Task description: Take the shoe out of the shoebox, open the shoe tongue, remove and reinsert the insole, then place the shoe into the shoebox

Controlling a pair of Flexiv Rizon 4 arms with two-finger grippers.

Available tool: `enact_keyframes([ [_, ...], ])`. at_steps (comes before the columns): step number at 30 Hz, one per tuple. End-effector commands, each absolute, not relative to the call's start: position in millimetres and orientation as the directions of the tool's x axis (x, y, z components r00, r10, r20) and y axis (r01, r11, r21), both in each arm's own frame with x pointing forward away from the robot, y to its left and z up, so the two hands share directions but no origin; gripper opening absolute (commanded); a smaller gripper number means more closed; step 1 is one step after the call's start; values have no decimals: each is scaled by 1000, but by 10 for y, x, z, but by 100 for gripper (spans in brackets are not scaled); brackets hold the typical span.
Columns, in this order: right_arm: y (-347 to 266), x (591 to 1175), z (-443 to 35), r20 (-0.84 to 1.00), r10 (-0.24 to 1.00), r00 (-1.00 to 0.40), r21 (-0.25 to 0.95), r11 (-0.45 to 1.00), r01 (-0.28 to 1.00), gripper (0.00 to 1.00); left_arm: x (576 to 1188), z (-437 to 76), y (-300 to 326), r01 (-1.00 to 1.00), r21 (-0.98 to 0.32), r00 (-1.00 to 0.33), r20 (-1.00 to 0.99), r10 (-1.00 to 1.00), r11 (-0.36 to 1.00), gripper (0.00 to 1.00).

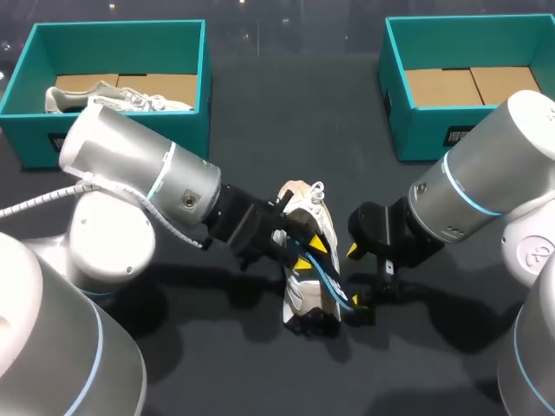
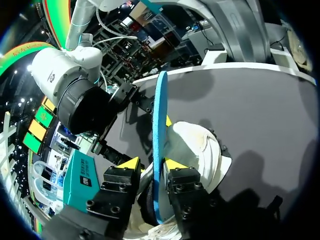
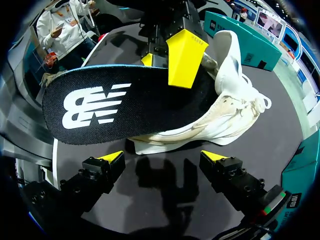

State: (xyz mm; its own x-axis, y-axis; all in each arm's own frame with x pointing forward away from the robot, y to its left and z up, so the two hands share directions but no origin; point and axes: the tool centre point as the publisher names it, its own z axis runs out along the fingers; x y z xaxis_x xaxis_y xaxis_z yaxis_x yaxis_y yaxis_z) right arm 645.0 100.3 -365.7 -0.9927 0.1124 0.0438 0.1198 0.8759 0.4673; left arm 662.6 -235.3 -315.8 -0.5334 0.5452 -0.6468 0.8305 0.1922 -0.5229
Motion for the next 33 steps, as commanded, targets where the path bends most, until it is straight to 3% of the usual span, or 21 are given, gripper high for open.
enact_keyframes([
  [1,997,6437,-3661,42,113,-993,469,875,120,100,6634,-3153,-2412,832,-522,-525,-629,573,189,13],
  [2,997,6437,-3661,42,113,-993,469,875,120,100,6633,-3168,-2411,829,-527,-529,-629,570,187,0],
  [17,997,6437,-3661,42,113,-993,469,875,120,100,6822,-3472,-2206,721,-634,-679,-564,469,280,0],
  [25,997,6437,-3661,42,113,-993,469,875,120,100,6841,-3430,-2175,733,-612,-669,-567,480,299,0],
  [29,997,6437,-3661,42,113,-993,469,875,120,100,6847,-3312,-2173,756,-587,-643,-585,495,288,23],
  [33,997,6437,-3661,42,113,-993,469,875,120,100,6803,-3183,-2224,783,-565,-607,-601,520,261,29],
])
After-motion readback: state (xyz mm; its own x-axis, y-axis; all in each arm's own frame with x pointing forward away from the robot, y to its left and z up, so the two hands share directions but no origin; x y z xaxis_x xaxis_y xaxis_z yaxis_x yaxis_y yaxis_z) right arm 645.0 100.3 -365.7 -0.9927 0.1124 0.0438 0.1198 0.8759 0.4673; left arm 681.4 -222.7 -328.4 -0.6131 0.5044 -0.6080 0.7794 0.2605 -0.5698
